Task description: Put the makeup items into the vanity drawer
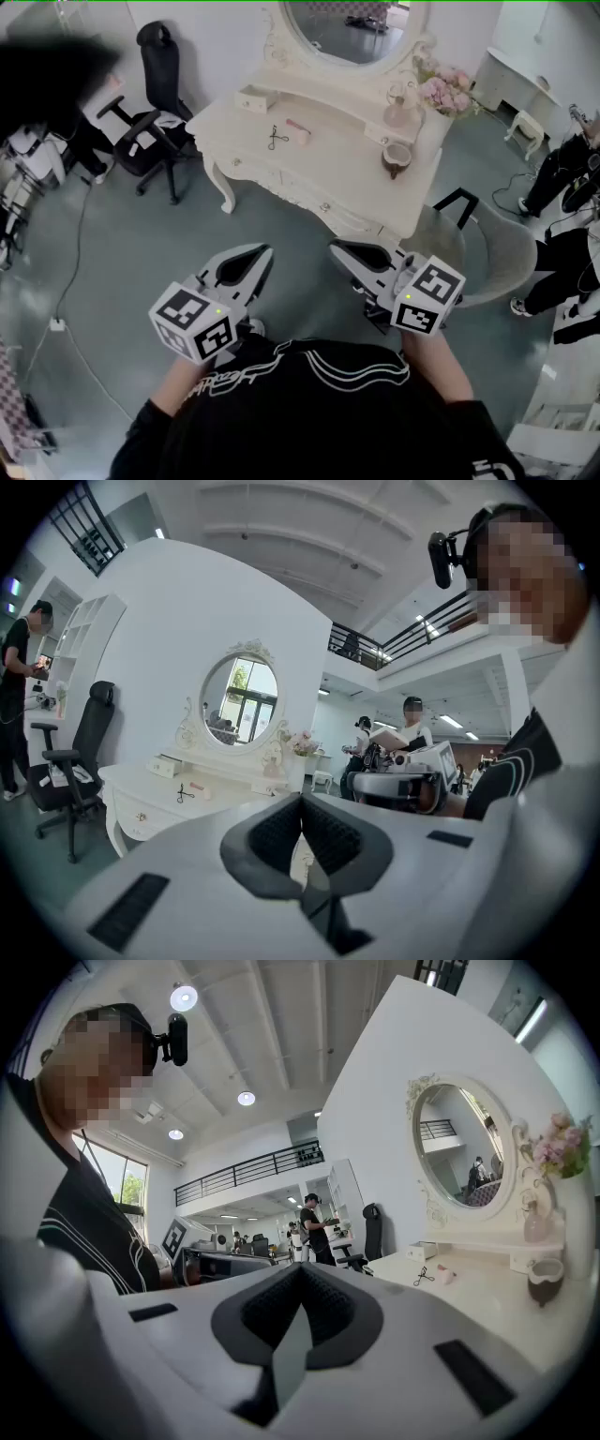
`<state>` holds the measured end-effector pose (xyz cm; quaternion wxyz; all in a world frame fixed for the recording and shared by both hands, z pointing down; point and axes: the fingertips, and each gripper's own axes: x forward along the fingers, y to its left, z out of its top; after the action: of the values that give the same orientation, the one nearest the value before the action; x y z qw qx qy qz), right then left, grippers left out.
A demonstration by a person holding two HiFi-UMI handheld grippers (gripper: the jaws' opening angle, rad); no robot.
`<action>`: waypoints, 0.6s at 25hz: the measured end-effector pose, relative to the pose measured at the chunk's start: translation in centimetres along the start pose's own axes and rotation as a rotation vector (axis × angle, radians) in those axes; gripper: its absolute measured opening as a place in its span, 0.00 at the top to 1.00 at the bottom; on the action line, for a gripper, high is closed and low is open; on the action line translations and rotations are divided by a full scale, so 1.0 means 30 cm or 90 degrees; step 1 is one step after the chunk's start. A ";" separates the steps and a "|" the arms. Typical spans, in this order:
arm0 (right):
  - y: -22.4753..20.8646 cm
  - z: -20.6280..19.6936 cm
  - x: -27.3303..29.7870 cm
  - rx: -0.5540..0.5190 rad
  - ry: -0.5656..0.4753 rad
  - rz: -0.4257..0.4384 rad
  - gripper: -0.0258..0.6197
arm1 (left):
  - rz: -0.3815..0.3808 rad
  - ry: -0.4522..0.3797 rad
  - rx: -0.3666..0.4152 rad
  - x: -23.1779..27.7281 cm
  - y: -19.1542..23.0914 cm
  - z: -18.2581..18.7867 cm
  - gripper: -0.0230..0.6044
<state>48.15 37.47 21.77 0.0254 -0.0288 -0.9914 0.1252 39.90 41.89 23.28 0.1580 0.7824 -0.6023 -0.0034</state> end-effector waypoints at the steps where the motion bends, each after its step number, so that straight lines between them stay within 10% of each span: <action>1: -0.006 0.002 0.001 -0.001 0.001 0.000 0.92 | 0.001 0.001 -0.002 0.005 0.003 0.003 0.93; 15: -0.162 -0.062 0.122 0.018 0.022 -0.035 0.84 | 0.025 0.011 -0.017 0.047 0.164 -0.033 0.93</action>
<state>44.37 33.48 24.95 0.0464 -0.0031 -0.9893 0.1380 35.84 39.71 25.72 0.1740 0.7682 -0.6161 -0.0013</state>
